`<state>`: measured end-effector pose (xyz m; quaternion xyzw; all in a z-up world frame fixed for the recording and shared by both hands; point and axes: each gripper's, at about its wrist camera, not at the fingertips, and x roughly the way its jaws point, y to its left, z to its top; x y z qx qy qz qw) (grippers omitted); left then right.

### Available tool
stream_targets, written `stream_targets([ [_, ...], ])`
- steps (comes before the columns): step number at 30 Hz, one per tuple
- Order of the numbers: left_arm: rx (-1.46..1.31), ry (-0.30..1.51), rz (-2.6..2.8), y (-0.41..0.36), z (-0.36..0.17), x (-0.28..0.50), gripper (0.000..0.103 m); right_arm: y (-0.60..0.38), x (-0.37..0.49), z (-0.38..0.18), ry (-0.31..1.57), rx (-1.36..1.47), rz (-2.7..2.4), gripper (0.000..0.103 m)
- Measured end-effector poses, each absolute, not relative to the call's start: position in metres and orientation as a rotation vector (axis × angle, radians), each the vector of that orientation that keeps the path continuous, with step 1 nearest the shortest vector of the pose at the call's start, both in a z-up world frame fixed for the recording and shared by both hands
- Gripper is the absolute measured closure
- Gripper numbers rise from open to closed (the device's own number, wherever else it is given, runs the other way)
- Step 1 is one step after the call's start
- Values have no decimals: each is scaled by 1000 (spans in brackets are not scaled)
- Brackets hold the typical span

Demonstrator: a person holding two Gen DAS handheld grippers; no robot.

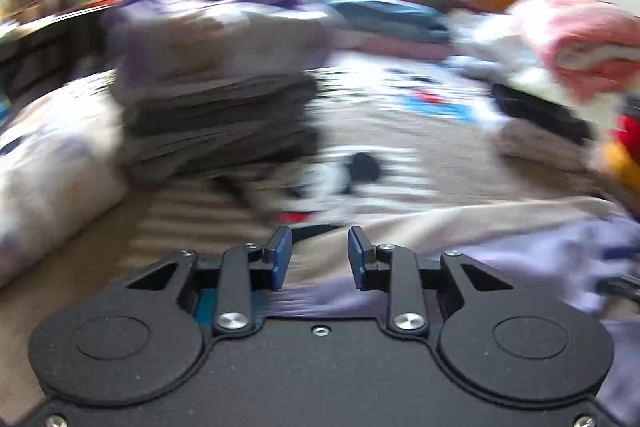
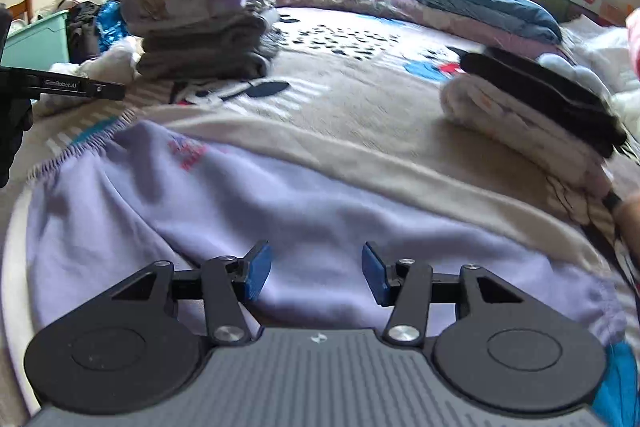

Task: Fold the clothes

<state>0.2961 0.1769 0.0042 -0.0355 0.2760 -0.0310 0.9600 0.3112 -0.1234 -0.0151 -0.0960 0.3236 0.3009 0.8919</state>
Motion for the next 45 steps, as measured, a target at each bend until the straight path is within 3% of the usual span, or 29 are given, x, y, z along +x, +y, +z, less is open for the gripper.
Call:
stream_targets([
  [6,60,666,-156,128,-26,306,75,-78,349,-8,690,-153,714,55],
  [16,-86,672,-68,178,-24,313,75,-32,420,-11,717,-330,821,44],
  [18,-90,684,-68,180,-28,314,75,-26,432,-15,745,-344,847,64],
  [20,-93,696,-68,182,-31,315,75,-20,445,-19,773,-359,872,98],
  [26,-103,707,-77,187,-33,314,70,-2,466,-29,784,-490,782,100],
  [27,-109,698,-79,189,-31,312,68,-4,464,-27,777,-471,793,100],
  [29,-132,675,-72,194,-25,309,63,-13,459,-16,759,-339,882,87],
  [30,-146,667,-70,196,-23,309,63,-18,457,-10,760,-268,937,74],
  [31,-161,664,-73,199,-22,308,63,-19,456,-9,765,-251,964,47],
  [32,-172,662,-75,200,-22,308,63,-14,454,-12,773,-280,970,39],
  [36,-178,688,-92,199,-30,313,62,5,449,-24,797,-367,997,56],
  [38,-177,702,-93,198,-34,315,62,13,448,-30,807,-382,1014,88],
  [39,-177,699,-93,198,-34,315,62,15,449,-29,806,-379,1008,98],
  [45,-183,675,-87,201,-30,313,61,19,458,-26,777,-382,923,99],
])
